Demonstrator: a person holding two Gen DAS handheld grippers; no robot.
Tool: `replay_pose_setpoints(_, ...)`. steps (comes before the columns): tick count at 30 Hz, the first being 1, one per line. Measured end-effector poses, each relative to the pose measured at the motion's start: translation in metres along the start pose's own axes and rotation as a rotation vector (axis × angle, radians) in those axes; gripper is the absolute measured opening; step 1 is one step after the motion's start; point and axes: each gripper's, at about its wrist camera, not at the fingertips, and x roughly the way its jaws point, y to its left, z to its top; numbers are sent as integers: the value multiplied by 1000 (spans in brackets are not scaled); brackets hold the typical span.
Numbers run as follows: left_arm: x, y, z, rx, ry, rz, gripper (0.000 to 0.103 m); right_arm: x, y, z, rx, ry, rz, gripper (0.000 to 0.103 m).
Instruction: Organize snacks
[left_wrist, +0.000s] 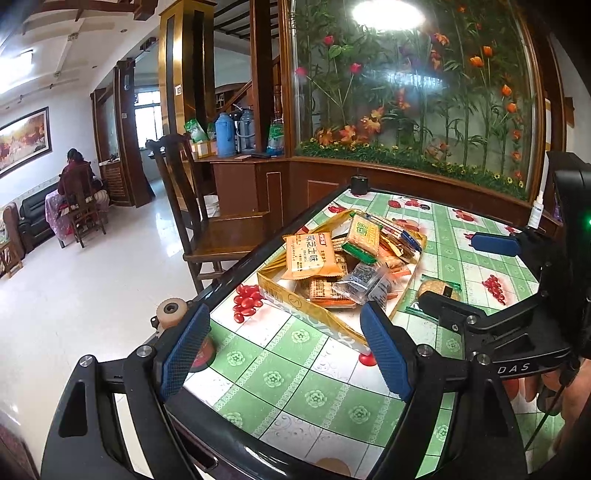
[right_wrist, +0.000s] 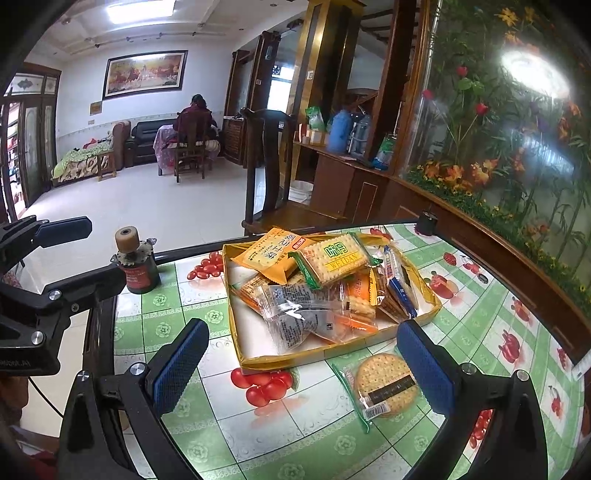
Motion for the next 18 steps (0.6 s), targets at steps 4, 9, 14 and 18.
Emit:
replay_pose_setpoints(4,0,-3,1,15,3,19,84,-1,-1,-1,3,-9,8,103)
replay_pose_setpoints(9,-1,-4,3,10,11,0,84,-1,-1,-1,1,-8,8,103)
replay_pose_setpoints(14,-2,-6,6,7,14,-8,84,-1,-1,0,-1,-7,6,103)
replay_pose_setpoints(18,-2,-2,8,-22,20,-37,84,-1,-1,0,0,-6,7,103)
